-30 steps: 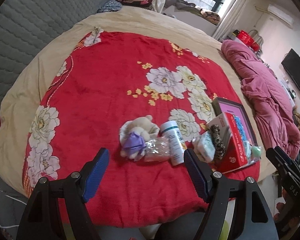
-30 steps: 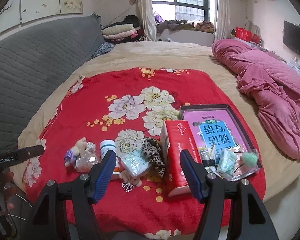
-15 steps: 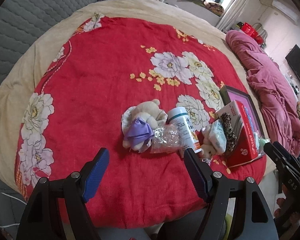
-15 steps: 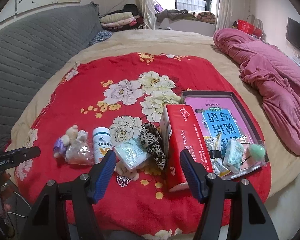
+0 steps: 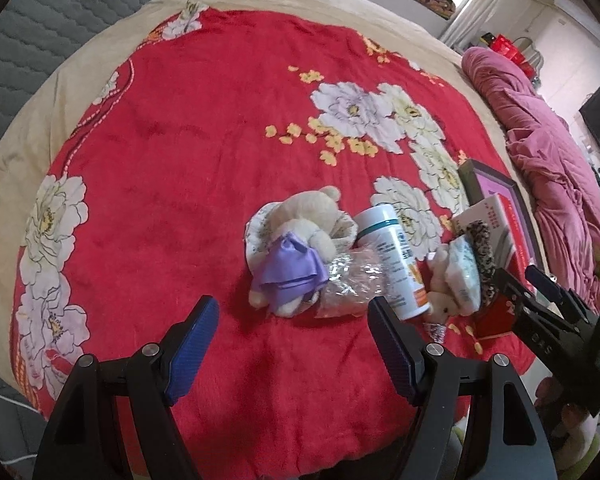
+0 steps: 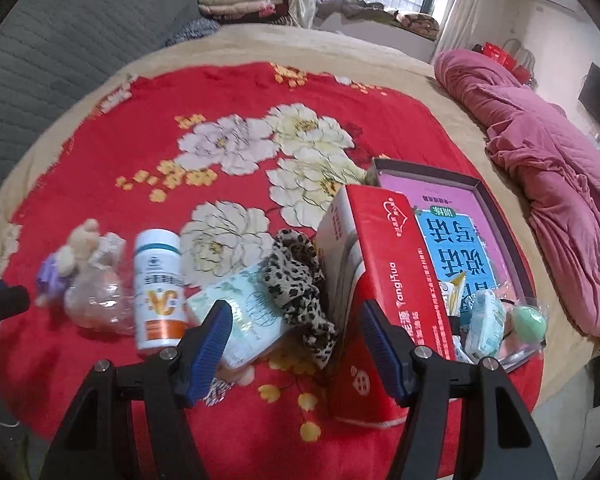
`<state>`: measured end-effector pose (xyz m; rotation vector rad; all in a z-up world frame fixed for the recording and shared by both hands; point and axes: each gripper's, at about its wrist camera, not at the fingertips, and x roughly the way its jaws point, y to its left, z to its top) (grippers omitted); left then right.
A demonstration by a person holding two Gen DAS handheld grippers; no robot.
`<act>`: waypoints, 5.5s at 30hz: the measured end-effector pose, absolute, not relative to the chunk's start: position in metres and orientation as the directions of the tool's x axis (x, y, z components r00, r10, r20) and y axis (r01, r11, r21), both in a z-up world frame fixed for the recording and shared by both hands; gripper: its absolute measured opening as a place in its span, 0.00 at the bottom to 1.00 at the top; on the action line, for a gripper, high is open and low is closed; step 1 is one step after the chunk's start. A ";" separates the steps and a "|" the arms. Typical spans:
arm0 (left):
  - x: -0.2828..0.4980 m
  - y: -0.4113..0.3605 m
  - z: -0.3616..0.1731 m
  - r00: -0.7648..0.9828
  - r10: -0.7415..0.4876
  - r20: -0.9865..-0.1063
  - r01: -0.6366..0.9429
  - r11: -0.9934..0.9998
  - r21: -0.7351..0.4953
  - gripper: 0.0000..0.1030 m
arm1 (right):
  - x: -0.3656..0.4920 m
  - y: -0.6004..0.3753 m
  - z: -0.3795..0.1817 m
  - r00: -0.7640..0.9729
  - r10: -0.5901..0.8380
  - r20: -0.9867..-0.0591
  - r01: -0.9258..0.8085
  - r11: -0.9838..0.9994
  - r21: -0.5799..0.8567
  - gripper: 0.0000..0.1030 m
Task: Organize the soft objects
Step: 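Grasp the teddy bear with the left tool while the right tool grasps the leopard-print scrunchie, then lift the teddy bear with the left tool while the right tool lifts the scrunchie, then carry the teddy bear and leopard scrunchie over the pink tray with both tools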
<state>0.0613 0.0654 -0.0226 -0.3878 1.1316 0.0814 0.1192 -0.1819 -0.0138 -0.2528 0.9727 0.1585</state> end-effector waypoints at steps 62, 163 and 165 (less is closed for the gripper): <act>0.099 0.085 -0.061 0.427 -0.286 -0.858 -0.257 0.871 -0.418 0.29 | 0.129 -0.224 0.026 0.585 0.251 -0.771 -0.203 0.966 0.161 0.06; 0.199 -0.318 -0.035 0.294 -0.355 -0.888 0.380 0.895 -0.232 0.29 | 0.152 -0.473 0.020 0.686 0.110 -0.720 0.158 0.942 0.294 0.06; 0.199 -0.319 -0.037 0.289 -0.349 -0.891 0.383 0.896 -0.227 0.29 | 0.155 -0.471 0.016 0.677 0.109 -0.727 0.154 0.946 0.285 0.06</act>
